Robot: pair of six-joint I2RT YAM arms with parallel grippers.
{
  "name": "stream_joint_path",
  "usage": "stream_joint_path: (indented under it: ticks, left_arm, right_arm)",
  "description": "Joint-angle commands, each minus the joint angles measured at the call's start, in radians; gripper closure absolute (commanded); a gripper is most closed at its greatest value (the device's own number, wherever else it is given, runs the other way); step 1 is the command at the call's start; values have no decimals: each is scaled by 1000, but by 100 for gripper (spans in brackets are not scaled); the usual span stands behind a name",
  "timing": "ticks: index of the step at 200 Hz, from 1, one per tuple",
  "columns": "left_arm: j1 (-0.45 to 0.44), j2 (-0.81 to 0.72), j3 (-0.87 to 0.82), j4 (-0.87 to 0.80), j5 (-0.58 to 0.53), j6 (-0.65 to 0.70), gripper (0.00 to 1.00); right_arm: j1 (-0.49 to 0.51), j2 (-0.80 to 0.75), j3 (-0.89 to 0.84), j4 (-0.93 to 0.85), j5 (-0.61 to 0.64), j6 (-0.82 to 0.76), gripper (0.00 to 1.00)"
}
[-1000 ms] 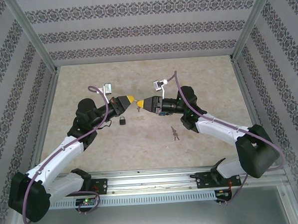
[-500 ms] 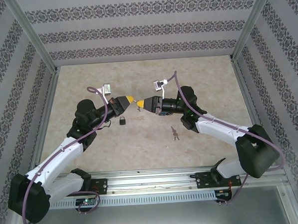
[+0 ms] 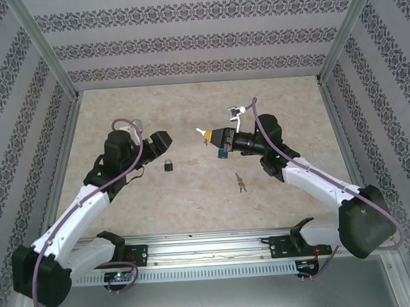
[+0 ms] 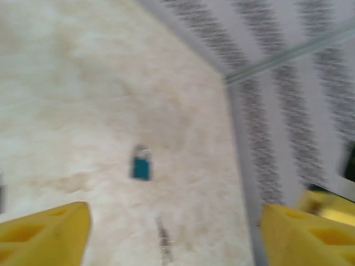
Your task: Unlock with the key
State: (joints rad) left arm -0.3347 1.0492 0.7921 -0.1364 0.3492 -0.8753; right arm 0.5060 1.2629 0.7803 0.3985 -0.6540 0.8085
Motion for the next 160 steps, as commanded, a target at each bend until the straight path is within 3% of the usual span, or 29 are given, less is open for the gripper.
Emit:
stream_joint_path:
  ticks: [1,18,59,89,160]
  left_arm:
    - [15,121,102,-301,-76,98,31]
    - [14,228,168,-382,-88,134,37]
    - [13,429,302,-491,-180,195,38]
    - [4,596,421,-575,-192,246,49]
    - [-51,806,537,-640,-283,308,47]
  right_arm:
    - [-5,-34,-2,-188,124,-125,100]
    - [-7,-43,-19,-216,157,-135,100]
    - [-7,-71,-69,-233,194,-137,100]
    - [-8,-86,-94,-233,217,-132,100]
    - [-9,-77,-110,-224,225,-127,100]
